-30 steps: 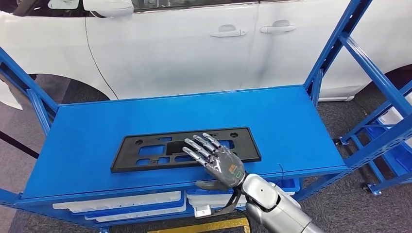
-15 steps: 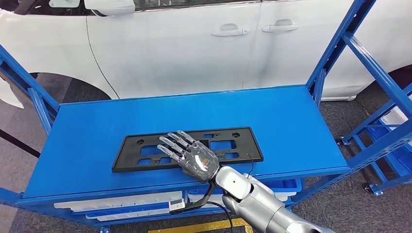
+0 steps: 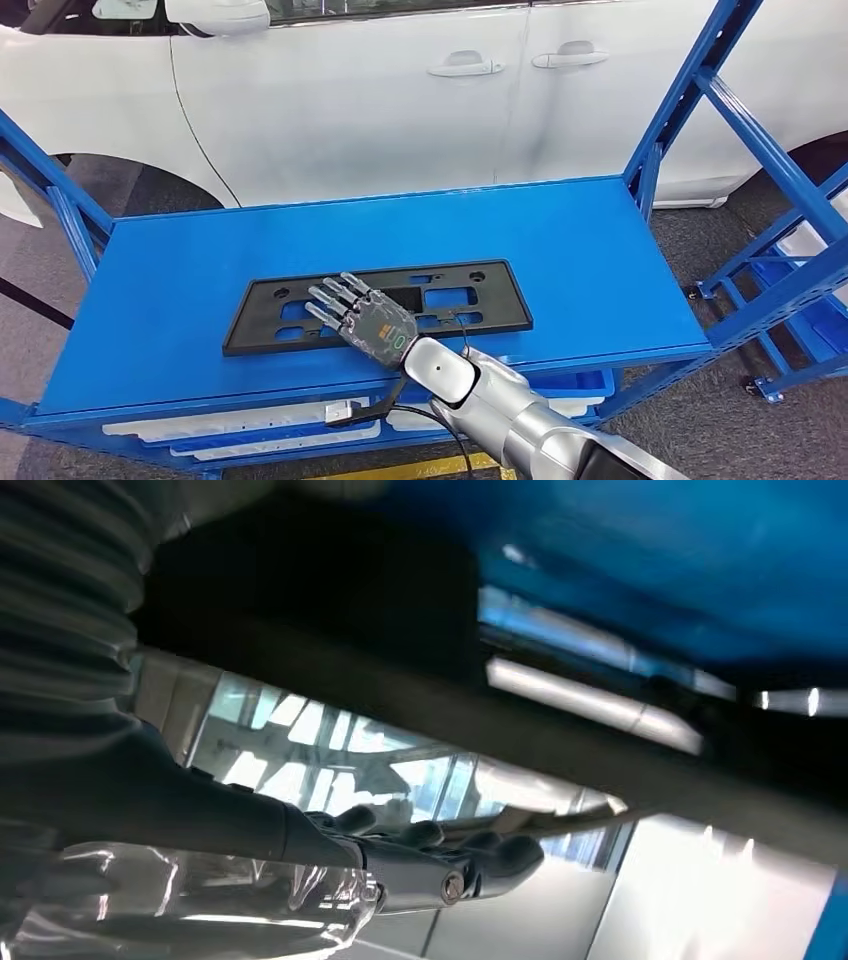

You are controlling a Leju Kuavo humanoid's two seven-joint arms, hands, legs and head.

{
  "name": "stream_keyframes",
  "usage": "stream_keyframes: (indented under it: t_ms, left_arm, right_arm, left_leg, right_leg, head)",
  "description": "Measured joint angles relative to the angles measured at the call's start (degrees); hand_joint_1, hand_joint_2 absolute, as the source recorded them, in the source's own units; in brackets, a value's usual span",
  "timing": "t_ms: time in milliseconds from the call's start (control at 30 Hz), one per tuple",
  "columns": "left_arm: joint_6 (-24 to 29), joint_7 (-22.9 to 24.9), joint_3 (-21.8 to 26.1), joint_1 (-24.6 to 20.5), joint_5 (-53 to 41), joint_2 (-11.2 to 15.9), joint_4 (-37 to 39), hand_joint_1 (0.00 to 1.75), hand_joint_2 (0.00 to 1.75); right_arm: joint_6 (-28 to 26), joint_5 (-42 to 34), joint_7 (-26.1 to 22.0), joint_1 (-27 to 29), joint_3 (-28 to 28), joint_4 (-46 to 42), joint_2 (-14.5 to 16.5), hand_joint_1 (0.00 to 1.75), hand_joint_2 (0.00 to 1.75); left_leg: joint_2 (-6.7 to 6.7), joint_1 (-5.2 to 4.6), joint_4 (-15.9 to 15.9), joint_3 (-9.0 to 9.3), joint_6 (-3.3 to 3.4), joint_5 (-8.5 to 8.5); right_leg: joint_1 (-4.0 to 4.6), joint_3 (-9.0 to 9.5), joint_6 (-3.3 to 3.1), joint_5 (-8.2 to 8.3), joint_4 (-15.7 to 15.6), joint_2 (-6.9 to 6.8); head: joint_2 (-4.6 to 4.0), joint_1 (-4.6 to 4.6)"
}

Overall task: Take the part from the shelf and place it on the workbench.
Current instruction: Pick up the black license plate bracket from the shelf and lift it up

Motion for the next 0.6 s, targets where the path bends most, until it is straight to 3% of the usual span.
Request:
stream_keyframes:
  t_ms: [67, 133, 233, 267, 300, 333, 400, 467, 533, 600]
  left_arm:
    - [-0.3, 0.0, -0.1, 0.1, 0.0, 0.0, 0.0, 0.0, 0.0]
    - [-0.5, 0.0, -0.2, 0.2, 0.0, 0.0, 0.0, 0.0, 0.0]
    - [-1.0, -0.1, -0.3, 0.1, -0.2, 0.0, 0.0, 0.0, 0.0]
    - [-1.1, -0.1, -0.3, 0.2, -0.2, 0.1, 0.0, 0.0, 0.0]
    - [-1.3, -0.1, -0.3, 0.2, -0.3, 0.1, 0.0, 0.0, 0.0]
    - [-1.4, -0.1, -0.3, 0.2, -0.3, 0.1, 0.0, 0.0, 0.0]
    - [-1.5, -0.1, -0.3, 0.1, -0.3, 0.1, 0.0, 0.0, 0.0]
    - [-1.6, -0.1, -0.3, 0.1, -0.3, 0.1, 0.0, 0.0, 0.0]
    - [-1.7, -0.2, -0.3, 0.1, -0.2, 0.0, 0.1, 0.0, 0.0]
    - [-1.7, -0.2, -0.3, 0.1, -0.2, 0.1, 0.1, 0.0, 0.0]
  right_arm:
    - [1.8, 0.4, 0.5, -0.8, 0.4, 1.5, 0.3, 1.73, 1.75]
    - [3.4, 0.3, 0.8, -1.6, 0.6, 2.7, 0.5, 1.74, 1.75]
    - [4.9, -0.4, 1.0, -2.1, 0.7, 4.1, 0.4, 1.74, 1.75]
    - [5.2, -0.6, 1.1, -2.1, 0.7, 4.5, 0.4, 1.75, 1.75]
    - [5.4, -0.7, 1.3, -2.1, 0.7, 4.9, 0.4, 1.75, 1.75]
    - [5.5, -0.9, 1.5, -2.2, 0.7, 5.1, 0.3, 1.75, 1.75]
    - [5.6, -1.1, 1.7, -2.5, 0.7, 5.4, 0.3, 1.75, 1.75]
    - [5.6, -1.4, 1.8, -2.9, 0.7, 5.7, 0.4, 1.75, 1.75]
    - [5.6, -1.5, 1.8, -3.2, 0.7, 5.9, 0.4, 1.75, 1.75]
    - [5.6, -1.6, 1.8, -3.4, 0.7, 6.0, 0.4, 1.75, 1.75]
  left_leg:
    - [0.01, 0.1, -0.2, 0.05, 0.76, 0.2]
    - [0.12, 0.33, -0.5, 0.18, 1.57, 0.43]
    - [0.21, 0.25, -0.6, -0.01, 2.22, 0.54]
    - [0.2, 0.18, -0.5, -0.06, 2.27, 0.55]
    - [0.19, 0.11, -0.5, -0.07, 2.28, 0.54]
    - [0.15, 0.02, -0.5, -0.01, 2.28, 0.54]
    - [0.08, -0.21, -0.5, 0.19, 2.22, 0.5]
    - [0.01, -0.43, -0.4, 0.18, 1.86, 0.46]
    - [-0.01, -0.42, -0.5, 0.1, 1.22, 0.52]
    - [0.02, -0.34, -0.1, -0.01, 0.63, 0.22]
  right_leg:
    - [-0.04, 0.06, 0.64, -0.1, 0.1, 0.02]
    - [-0.08, -0.86, 1.2, -1.75, 2.4, -0.03]
    - [-0.19, -6.0, 1.61, -7.02, 13.1, -0.07]
    - [-0.22, -7.41, 1.67, -7.76, 15.8, -0.07]
    - [-0.23, -7.86, 1.63, -7.42, 16.6, -0.07]
    - [-0.21, -7.1, 1.47, -6.01, 15.0, -0.08]
    - [-0.01, -3.16, 0.71, -2.16, 7.0, -0.11]
    - [0.28, -0.29, 0.12, -0.16, 0.9, -0.24]
    - [0.48, 0.1, -0.12, 0.06, -0.2, -0.31]
    - [0.14, 0.37, -0.55, 0.51, -0.9, -0.35]
  head:
    - [0.0, 0.0]
    - [0.0, 0.0]
    - [0.0, 0.0]
    - [0.0, 0.0]
    - [0.0, 0.0]
    - [0.0, 0.0]
    - [0.0, 0.0]
    - [0.0, 0.01]
    - [0.0, 0.01]
    - [0.0, 0.0]
